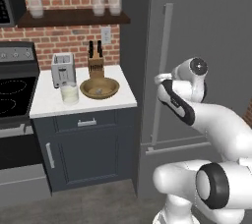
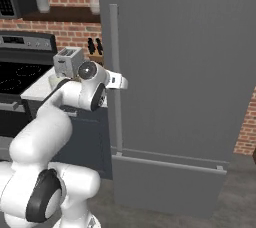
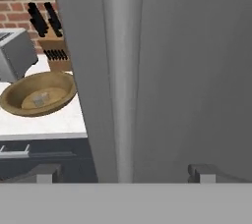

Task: Grab a lemon wedge from the fridge and one ice cube from the ice bowl, and put them in the glass of lemonade.

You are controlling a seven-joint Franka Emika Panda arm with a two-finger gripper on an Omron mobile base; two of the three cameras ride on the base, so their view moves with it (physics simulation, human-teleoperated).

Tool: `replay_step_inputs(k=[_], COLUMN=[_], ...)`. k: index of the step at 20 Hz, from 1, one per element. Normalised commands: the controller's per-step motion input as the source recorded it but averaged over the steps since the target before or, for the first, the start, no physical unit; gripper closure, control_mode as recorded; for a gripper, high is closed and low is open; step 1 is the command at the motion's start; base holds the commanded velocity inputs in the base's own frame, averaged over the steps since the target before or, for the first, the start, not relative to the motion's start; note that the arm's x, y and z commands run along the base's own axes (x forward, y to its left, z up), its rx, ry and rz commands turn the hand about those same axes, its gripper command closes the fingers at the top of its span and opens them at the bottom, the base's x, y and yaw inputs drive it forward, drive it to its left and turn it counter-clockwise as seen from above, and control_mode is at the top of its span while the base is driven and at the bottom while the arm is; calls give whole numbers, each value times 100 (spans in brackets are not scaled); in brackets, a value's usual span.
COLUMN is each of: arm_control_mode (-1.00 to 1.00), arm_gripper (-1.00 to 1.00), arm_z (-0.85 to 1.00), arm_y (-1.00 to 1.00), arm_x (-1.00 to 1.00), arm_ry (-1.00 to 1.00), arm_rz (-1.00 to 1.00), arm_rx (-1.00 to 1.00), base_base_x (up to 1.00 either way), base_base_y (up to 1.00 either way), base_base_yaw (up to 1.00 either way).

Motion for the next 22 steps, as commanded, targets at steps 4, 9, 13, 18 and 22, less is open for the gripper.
replay_step_inputs(k=[4,9,13,18,22], arm_control_mode=[-100,-100,-100,-100,-100], arm_gripper=[-100,-100,-100,-100,-100], arm_z=[0,0,-9,-11,-19], arm_y=[0,-1,-1,-8,-22], arm_x=[71,68,57,52,52], arm_ry=[0,-2,-17,-18,-11], arm_rz=[0,0,0,0,0], arm_rx=[0,0,0,0,0], base_base_x=[0,0,0,0,0], base_base_y=[0,0,0,0,0], base_base_yaw=[0,0,0,0,0])
